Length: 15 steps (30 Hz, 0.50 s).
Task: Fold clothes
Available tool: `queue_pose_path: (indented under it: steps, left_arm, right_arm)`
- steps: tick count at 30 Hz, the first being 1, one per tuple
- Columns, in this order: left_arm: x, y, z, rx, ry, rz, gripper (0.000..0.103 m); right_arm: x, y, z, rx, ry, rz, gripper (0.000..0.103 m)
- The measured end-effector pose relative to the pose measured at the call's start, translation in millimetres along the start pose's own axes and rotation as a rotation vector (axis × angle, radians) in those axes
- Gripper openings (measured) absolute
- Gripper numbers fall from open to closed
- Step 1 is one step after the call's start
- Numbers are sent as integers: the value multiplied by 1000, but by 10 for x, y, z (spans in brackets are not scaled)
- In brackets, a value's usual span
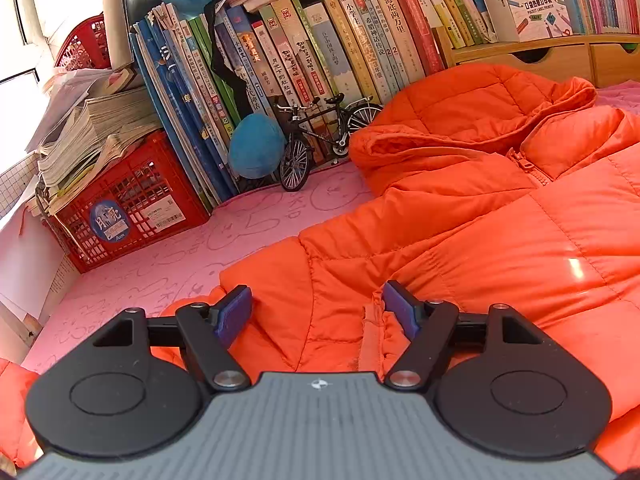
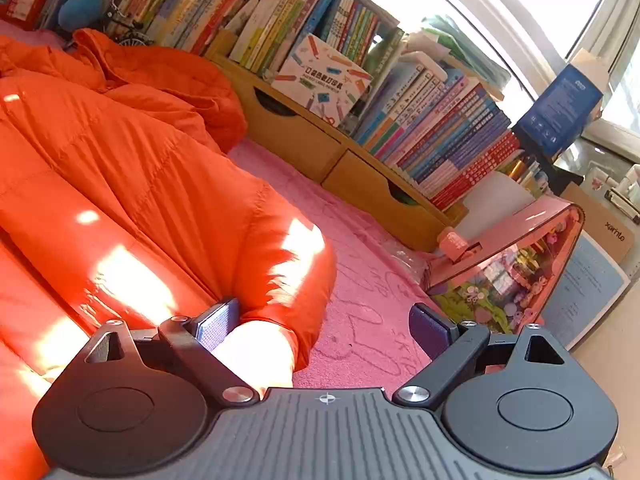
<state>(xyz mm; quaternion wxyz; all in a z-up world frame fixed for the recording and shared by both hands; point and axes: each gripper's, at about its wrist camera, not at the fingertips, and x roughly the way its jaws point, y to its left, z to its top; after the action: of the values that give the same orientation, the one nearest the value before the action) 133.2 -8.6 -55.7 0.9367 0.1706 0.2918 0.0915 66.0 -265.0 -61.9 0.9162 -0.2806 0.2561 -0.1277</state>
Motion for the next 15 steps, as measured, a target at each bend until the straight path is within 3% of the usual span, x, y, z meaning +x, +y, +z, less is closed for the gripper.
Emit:
queue_pose_path:
  steps: [7,10,12,15]
  left_arm:
    - [3,7,-5,-6,2,-2,74]
    - [1,-9,-5,1,2,6,73]
    - [1,-6,-5,-1,2,4,72]
    - [2,-2,-5,-3,2,1,72]
  right_arm:
    - [12,-254,-109,-19,82,-75,91]
    - [-25,-340,-55,-37,112,-98,82]
    - [-139,-377,114,-3,62,-79,82]
    - [-269,-236,538,77,-50,23,83]
